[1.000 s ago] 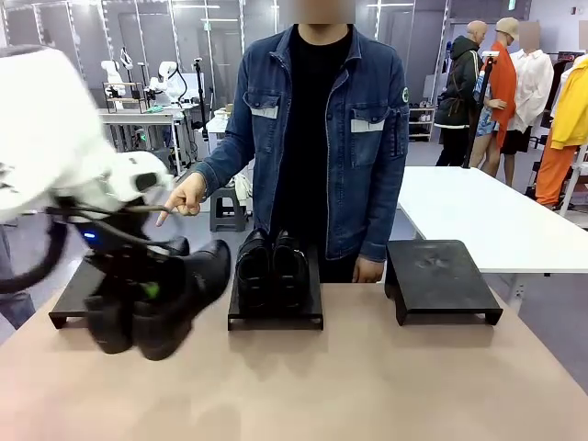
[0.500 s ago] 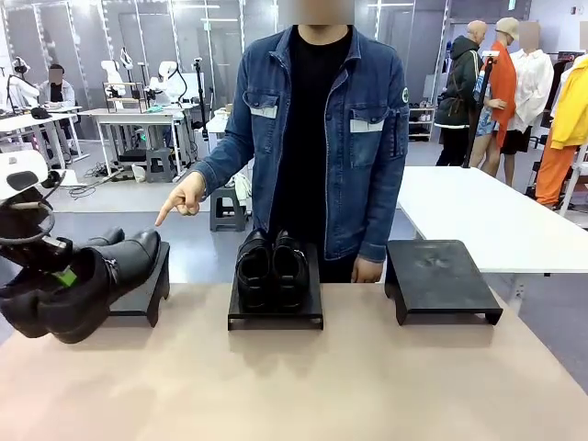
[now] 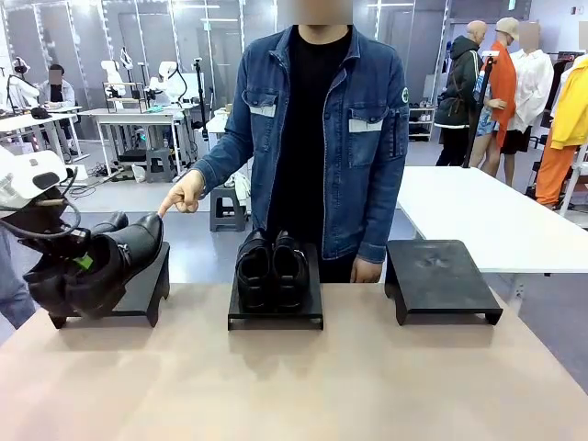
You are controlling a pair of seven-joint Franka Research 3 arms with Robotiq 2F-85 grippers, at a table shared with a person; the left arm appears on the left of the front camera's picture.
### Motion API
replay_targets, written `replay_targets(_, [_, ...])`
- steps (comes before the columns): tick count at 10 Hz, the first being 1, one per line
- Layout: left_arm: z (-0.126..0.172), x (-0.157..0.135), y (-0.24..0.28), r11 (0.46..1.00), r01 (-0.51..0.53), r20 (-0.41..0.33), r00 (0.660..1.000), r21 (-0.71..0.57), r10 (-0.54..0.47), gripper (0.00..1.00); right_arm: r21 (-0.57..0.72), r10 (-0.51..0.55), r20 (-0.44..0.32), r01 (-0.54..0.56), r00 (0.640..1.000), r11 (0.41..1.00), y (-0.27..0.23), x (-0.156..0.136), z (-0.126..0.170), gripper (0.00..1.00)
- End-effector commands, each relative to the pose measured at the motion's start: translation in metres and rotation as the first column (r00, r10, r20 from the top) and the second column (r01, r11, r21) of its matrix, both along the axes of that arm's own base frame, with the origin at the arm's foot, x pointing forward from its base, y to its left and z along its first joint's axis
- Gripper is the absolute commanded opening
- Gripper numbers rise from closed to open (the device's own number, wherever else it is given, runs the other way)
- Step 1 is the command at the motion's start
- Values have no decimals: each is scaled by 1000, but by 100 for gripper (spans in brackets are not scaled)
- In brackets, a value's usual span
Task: Place the shoes on the stand as instructed by the person.
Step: Pick up another pair of Shoes and place it on the Shoes Stand indicated by the person.
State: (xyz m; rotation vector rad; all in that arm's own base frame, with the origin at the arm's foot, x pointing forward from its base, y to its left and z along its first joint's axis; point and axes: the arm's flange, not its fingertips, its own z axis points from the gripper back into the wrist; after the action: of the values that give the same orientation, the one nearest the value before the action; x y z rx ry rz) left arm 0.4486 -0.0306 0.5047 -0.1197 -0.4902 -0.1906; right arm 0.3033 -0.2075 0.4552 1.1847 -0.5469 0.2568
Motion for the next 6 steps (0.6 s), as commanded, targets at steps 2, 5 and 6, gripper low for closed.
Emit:
replay_targets(2, [10,27,3,998,-26,58,998,-52,29,0,7,2,15,-2,1000,1000,0,-1,1,100])
replay_targets(5, [-8,57,8,998,-49,89,995,-47,53,0,7,2,15,-2,1000,1000,0,-1,1,100])
replay_targets(6, [-15,66,12,995,-72,97,992,-68,79,0,7,2,15,-2,1000,1000,0,-1,1,100])
